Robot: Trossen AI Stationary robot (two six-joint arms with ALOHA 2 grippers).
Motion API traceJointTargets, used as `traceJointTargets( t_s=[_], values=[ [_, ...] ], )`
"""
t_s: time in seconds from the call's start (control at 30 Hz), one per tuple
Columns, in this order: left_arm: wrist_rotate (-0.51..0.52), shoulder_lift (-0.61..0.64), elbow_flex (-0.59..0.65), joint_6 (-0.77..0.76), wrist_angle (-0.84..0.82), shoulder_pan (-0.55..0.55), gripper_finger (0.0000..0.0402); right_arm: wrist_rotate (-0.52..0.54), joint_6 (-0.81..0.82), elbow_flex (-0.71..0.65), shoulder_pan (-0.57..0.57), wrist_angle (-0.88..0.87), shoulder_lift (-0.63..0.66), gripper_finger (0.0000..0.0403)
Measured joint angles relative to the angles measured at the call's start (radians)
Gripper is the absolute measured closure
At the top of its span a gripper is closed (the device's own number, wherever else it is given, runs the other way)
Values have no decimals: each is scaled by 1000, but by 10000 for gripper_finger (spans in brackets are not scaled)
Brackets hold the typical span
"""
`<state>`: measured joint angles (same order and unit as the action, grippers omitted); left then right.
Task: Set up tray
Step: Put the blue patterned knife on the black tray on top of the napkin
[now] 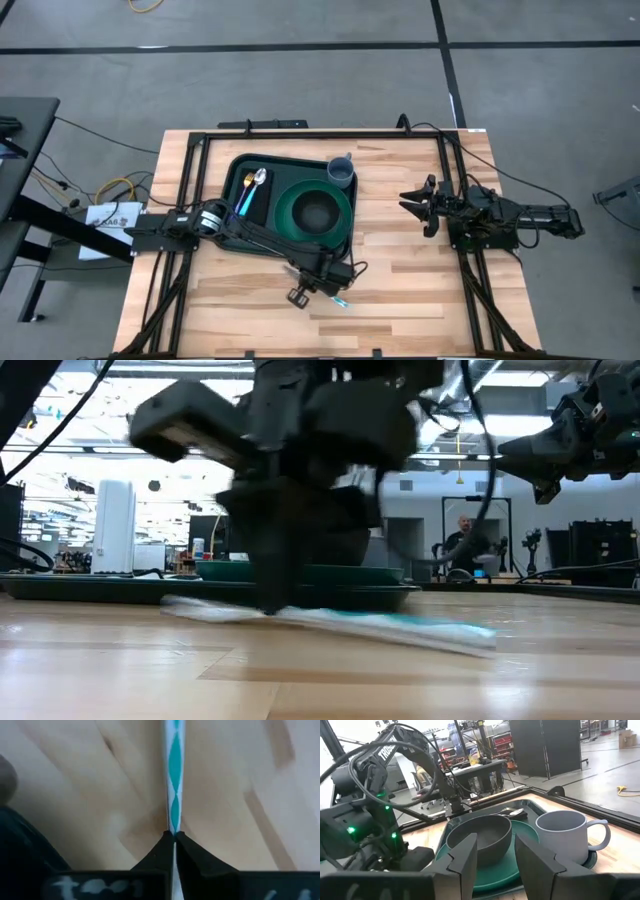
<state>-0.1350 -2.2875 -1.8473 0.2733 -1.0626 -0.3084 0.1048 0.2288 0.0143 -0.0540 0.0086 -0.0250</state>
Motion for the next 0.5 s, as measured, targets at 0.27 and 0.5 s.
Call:
traceJointTargets(
  t_s=[0.27, 0.5],
  values=[
    [-9, 0, 0, 10, -54, -17, 398, 0, 0, 0, 0, 0, 0, 280],
    [-10, 2, -2, 7, -50, -22, 400, 0, 0, 0, 0, 0, 0, 280]
  ],
)
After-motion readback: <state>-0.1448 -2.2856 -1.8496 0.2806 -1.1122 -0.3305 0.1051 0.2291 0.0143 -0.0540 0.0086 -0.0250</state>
